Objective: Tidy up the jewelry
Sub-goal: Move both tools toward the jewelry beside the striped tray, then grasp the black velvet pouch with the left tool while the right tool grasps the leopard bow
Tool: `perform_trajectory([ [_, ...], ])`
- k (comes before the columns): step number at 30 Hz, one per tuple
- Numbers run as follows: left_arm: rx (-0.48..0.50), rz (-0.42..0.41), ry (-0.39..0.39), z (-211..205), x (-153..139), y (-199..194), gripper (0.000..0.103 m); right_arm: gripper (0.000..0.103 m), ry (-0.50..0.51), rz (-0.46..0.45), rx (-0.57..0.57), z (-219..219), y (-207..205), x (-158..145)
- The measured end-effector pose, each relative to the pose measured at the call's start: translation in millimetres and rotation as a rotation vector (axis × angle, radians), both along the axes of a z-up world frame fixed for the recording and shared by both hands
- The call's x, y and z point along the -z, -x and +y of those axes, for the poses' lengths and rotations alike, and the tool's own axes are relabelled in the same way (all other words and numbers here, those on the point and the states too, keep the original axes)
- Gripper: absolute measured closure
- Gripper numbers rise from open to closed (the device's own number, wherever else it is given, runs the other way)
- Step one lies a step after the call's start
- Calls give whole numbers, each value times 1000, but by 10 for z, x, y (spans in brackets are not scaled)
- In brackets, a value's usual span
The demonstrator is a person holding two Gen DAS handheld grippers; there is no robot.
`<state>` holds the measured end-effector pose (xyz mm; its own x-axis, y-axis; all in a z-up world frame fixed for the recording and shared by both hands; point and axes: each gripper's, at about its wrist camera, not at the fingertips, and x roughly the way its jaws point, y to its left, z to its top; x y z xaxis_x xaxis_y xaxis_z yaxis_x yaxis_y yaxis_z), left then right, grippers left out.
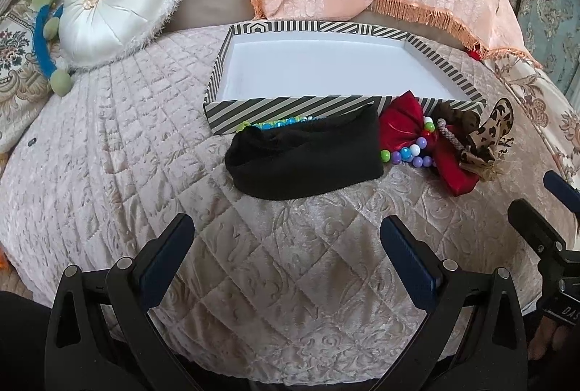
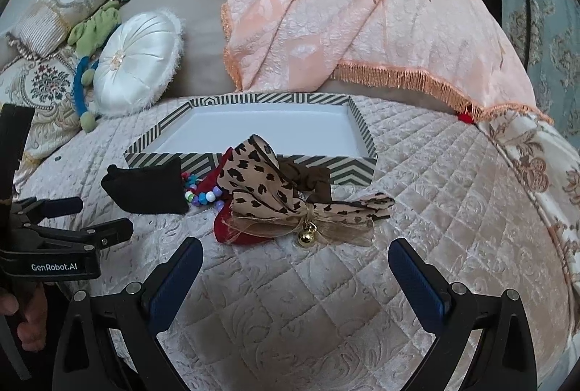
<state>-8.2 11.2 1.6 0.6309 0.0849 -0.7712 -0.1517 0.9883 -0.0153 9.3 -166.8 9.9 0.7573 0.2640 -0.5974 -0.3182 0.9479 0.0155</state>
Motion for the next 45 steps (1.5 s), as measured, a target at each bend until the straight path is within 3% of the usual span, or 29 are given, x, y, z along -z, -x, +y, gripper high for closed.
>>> perform_trajectory([
  [8, 5, 4, -4, 16, 9, -6, 1, 2, 83, -2, -62, 84, 32, 10],
  [14, 3, 14, 2, 33, 20, -18, 1, 4, 89, -2, -70, 91, 27, 6],
  [19, -71, 32, 19, 243, 26, -60, 1, 4, 52, -3, -61, 35, 3, -23],
  [23, -96, 40, 81, 377, 42, -61, 1, 6, -13, 12, -49, -71, -36, -51],
  [30, -34, 23, 82, 316, -34, -80, 1, 11, -28, 18, -71, -70, -116, -79],
  [35, 61, 43, 84, 355, -179, -200, 1, 16, 1, 92, -236, 70, -358, -111],
  [38, 84, 54, 85, 416, -257, -271, 1, 17, 61, 81, -319, 191, -453, -124],
  [41, 118, 72, 39, 415, -285, -376, 0, 18, 46, 61, -337, 222, -539, -125],
  [44, 117, 61, 91, 463, -217, -416, 0, 23, -18, 85, -334, 237, -626, -72],
  [45, 111, 53, 140, 495, -163, -419, 1, 33, -21, 97, -333, 252, -636, -66],
])
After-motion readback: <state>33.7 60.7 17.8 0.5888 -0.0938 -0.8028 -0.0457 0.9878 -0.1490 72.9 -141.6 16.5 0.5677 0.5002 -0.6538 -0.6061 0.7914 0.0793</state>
